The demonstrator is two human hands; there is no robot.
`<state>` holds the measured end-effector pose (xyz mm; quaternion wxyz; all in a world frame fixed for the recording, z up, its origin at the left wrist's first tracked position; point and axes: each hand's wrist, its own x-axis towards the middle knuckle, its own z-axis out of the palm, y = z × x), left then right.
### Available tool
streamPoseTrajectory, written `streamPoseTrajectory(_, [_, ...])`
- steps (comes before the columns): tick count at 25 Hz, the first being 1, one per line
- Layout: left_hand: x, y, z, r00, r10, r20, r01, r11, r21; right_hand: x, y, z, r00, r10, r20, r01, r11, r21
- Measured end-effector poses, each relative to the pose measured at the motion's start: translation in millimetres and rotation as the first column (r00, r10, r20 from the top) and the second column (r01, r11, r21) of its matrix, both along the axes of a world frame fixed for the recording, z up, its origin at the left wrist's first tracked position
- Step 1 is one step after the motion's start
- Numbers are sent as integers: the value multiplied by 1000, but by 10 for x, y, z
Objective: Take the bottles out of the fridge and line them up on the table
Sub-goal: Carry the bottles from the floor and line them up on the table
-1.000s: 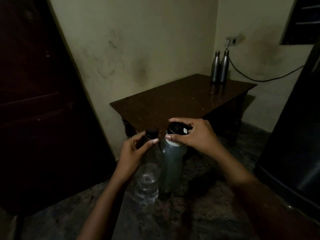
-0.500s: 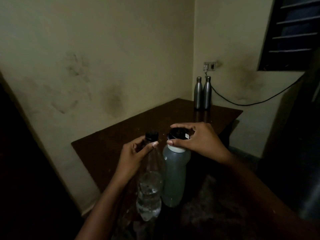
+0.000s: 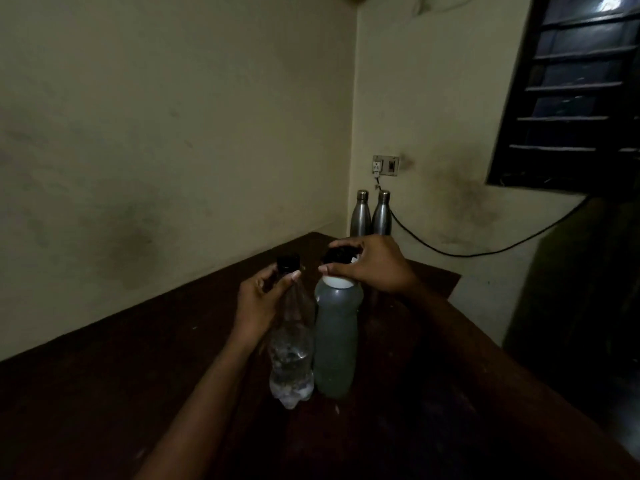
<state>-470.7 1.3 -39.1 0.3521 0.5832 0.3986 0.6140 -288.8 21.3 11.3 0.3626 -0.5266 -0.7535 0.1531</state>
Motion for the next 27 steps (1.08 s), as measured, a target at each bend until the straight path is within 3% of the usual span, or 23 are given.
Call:
streamPoseTrajectory(5, [304,1388,-59,999,39,-38,-39,999,-7,372,1394,-94,998,-41,-52,41,999,-12])
streamPoseTrajectory(10, [593,2616,-269,986,164,-26,-165,983,-83,639,2692,-327,992,-79,-100,83,996,38])
streamPoseTrajectory(12, [677,3068,-384,975,220,-10,-220,969,-112,690,3216,-361,992,-66,-110,65,998,-12])
streamPoseTrajectory(20, [1069,4392,-697,900,434,46,-414,881,-229,828,4771,-635,992,-56,-110,50,997,-57])
streamPoseTrajectory(27, [1354,5042,-775,873,481,84,-448,858,-251,951,5494,-760,993,-36,-114,27,997,-79])
